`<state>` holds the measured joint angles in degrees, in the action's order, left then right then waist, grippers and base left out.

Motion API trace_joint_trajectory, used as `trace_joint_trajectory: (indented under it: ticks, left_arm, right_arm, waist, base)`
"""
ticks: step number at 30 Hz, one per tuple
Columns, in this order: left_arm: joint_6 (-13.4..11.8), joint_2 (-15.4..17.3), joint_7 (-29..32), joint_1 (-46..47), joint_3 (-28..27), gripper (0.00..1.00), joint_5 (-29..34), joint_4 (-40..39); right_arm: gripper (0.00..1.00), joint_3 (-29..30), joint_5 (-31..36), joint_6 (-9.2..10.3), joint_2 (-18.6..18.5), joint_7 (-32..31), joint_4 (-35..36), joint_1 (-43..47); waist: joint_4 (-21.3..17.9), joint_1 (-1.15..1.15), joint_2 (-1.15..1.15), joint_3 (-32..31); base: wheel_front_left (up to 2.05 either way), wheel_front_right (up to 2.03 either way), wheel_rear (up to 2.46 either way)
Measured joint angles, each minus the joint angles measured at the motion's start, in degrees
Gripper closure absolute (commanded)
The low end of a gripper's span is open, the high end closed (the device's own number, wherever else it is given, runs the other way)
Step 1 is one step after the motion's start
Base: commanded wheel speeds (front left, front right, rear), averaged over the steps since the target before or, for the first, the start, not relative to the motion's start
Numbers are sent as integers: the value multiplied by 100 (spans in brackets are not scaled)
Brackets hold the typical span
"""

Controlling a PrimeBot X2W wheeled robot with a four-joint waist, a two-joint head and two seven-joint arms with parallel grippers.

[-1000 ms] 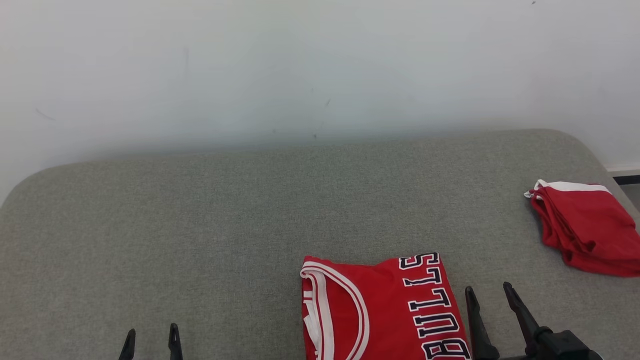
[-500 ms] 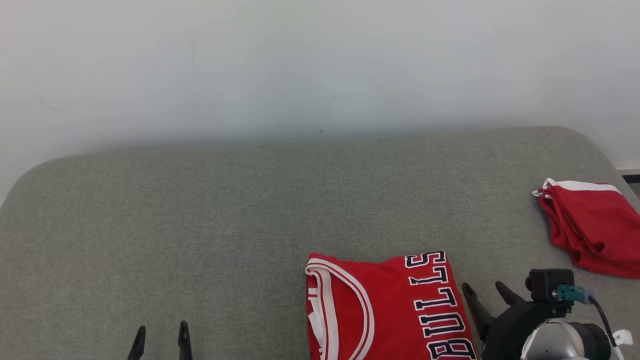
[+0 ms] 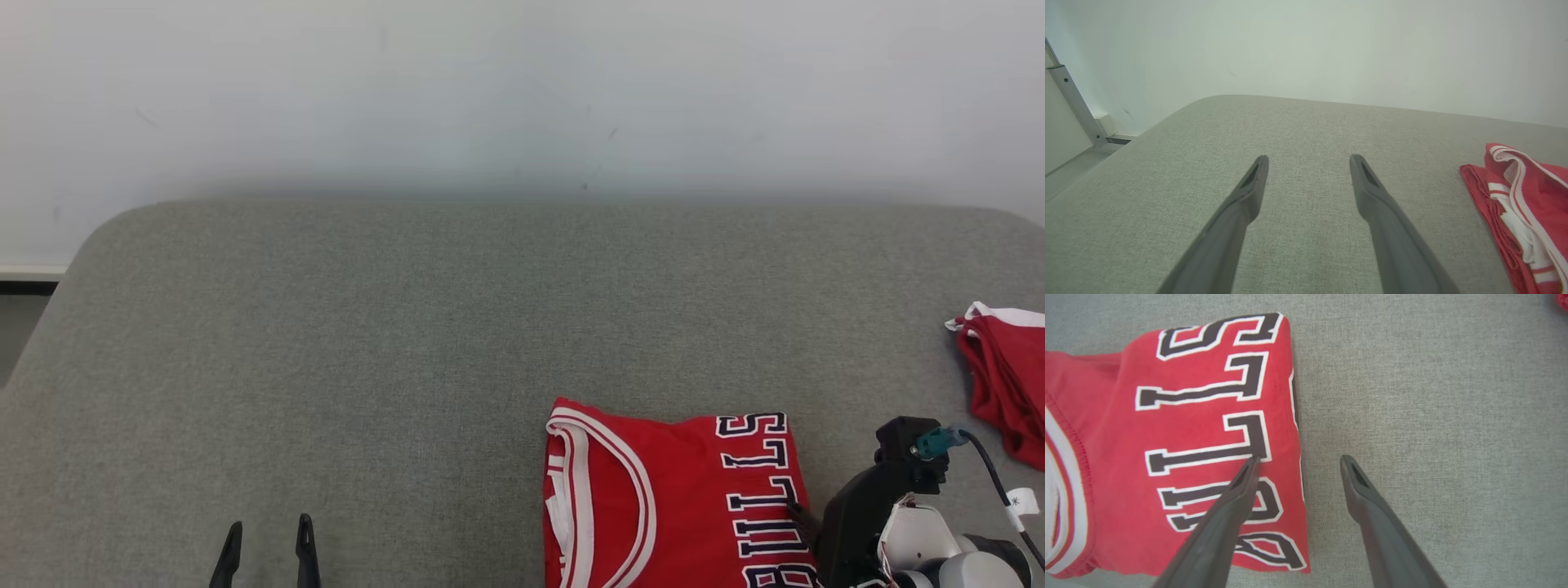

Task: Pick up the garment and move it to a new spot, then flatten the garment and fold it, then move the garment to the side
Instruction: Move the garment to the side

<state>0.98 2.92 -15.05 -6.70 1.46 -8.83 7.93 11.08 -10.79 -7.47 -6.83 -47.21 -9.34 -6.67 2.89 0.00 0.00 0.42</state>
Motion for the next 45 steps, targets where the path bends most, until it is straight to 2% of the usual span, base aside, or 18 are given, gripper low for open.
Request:
trace_joint_trajectory:
  ticks: [10,12,13,14,15,20,24,28,34,40,45]
  left_arm:
    - [4,-1,0,211,109,0,-40,-16]
    - [4,-1,0,246,130,0,-42,-15]
    - [4,0,0,252,144,0,-43,-14]
    - [3,-1,0,260,154,0,-47,-12]
    - [3,-1,0,266,167,0,-53,-12]
    - [-24,-1,0,287,148,0,-58,-64]
    - [-46,1,0,292,76,0,13,-304]
    - [-42,1,0,396,124,0,-58,-479]
    - [-22,-3,0,576,335,0,-107,-546]
    - [25,-5,0,728,258,0,-4,-635]
    - [158,-2,0,901,89,0,185,-708]
  right_arm:
    - [0,112,207,0,14,-278,-561,-394]
    - [4,83,249,-1,-1,-387,-673,-494]
    - [37,-2,252,-1,-25,-417,-708,-529]
    - [82,-125,222,0,-55,-388,-706,-551]
    - [100,-193,167,0,-100,-352,-713,-569]
    - [100,-566,35,-1,-386,-122,-747,-806]
    - [100,-768,-342,0,-441,-125,-828,-1562]
    - [100,-945,-433,-9,-799,-316,-876,-2308]
    - [100,-925,-443,-9,-1447,-560,-906,-3051]
    - [100,-892,-290,-9,-1773,-621,-937,-3529]
    - [100,-803,-175,-9,-1875,-527,-979,-3873]
  waist:
    - [277,0,0,359]
    - [317,0,0,422]
    - [337,0,0,450]
    - [356,0,0,473]
    - [372,0,0,493]
    - [348,0,0,559]
    - [155,0,0,588]
    - [-137,1,1,667]
    - [-587,1,1,846]
    - [-1002,0,1,1115]
    - [-1264,0,1,1433]
  base:
    - [0,0,0]
    - [0,0,0]
    - [0,0,0]
    - [0,0,0]
    - [0,0,0]
    - [0,0,0]
    - [0,0,0]
    - [0,0,0]
    - [0,0,0]
    - [0,0,0]
    - [0,0,0]
